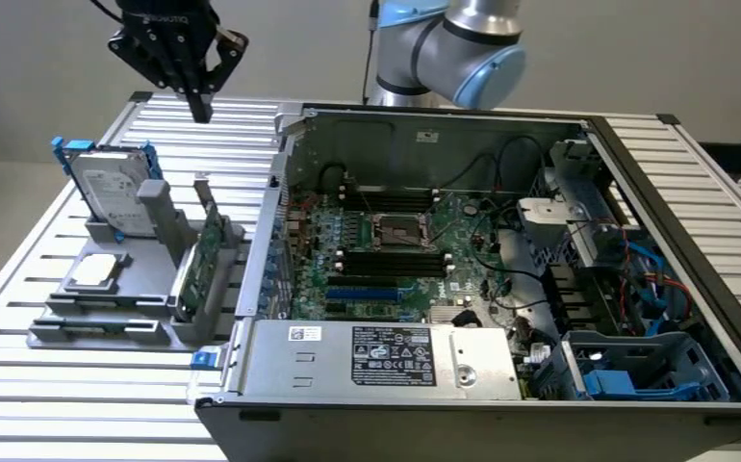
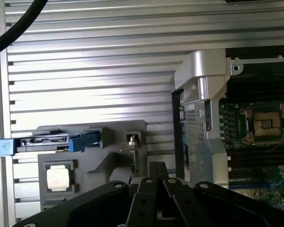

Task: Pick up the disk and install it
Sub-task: 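Reach for the disk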

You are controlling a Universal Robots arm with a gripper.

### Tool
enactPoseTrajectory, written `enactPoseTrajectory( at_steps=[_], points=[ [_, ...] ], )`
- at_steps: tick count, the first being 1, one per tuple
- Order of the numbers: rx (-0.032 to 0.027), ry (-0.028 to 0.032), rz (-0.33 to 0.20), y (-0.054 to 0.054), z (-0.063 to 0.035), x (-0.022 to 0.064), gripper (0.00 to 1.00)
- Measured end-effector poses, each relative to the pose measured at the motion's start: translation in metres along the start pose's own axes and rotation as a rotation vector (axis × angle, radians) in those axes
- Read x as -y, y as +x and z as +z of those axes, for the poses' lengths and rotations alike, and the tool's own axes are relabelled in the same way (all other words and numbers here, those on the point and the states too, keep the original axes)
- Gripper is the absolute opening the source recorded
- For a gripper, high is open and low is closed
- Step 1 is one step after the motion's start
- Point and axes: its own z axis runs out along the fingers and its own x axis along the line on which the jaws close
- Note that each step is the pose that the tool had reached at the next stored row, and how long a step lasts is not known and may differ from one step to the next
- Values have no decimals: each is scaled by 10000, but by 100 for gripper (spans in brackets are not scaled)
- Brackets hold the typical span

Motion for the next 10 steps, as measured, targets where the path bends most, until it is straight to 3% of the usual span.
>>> enactPoseTrajectory(
  at_steps=[10],
  points=[
    [-1, 0, 1, 457, 2, -44, 11]
  ],
)
